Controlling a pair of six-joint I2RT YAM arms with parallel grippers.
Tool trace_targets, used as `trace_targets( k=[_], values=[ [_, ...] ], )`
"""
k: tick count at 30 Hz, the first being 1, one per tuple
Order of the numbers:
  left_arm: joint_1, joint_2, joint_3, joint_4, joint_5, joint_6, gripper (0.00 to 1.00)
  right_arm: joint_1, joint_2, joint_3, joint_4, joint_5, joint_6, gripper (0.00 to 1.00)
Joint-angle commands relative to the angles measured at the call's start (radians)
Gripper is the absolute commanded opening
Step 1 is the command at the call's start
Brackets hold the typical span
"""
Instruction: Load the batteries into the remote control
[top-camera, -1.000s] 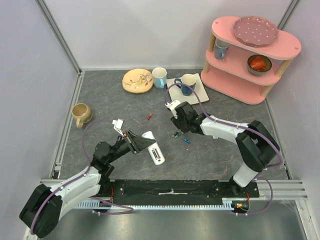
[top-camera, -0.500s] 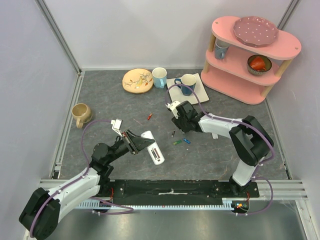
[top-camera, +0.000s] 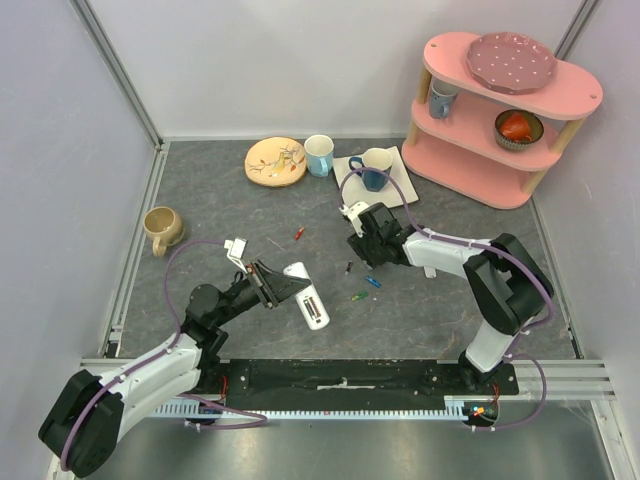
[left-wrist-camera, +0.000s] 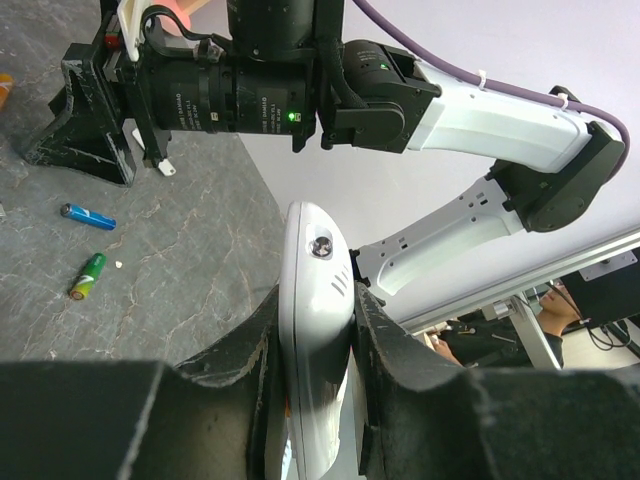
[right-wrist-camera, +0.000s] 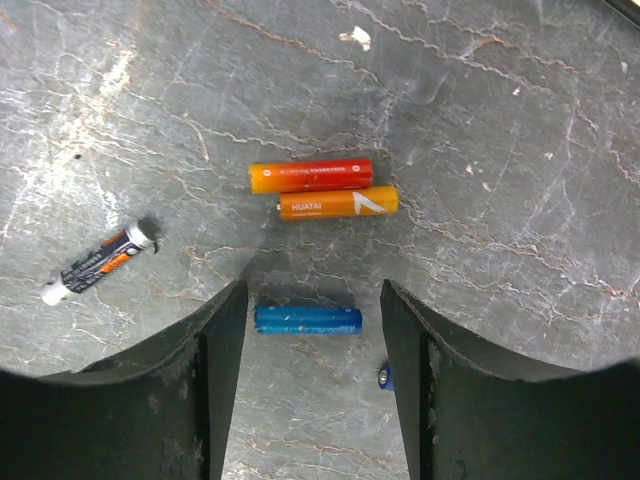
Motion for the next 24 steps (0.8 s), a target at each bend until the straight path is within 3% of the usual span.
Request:
trace_targets(
  k=[1, 11, 14, 17, 20, 24],
  values=[
    [0.002, -0.002, -0.054, 0.045, 0.020, -0.011, 0.02, -0.010, -0.024, -0.019, 0.008, 0.022, 0.040, 0.66],
    [0.002, -0.005, -0.054, 0.045, 0.015, -0.016, 0.02, -0.013, -0.129, 0.016, 0.028, 0.104, 0.165, 0.78],
    [0.002, -0.007, -0.057, 0.043, 0.014, -0.017, 0.02, -0.013, -0.192, 0.032, 0.010, 0.209, 0.331, 0.78],
    [0.002, -0.010, -0.061, 0.038, 0.008, -0.017, 0.02, -0.010, -0.228, 0.035, -0.082, 0.300, 0.590, 0.67],
    [0.002, -0.003, -0.060, 0.037, 0.005, -0.019, 0.02, -0.005, -0.260, -0.009, -0.126, 0.297, 0.818, 0.56],
    [0.002, 0.001, -0.058, 0.040, 0.006, -0.024, 0.02, 0.033, -0.240, -0.011, -0.164, 0.302, 0.969, 0.54]
  ],
)
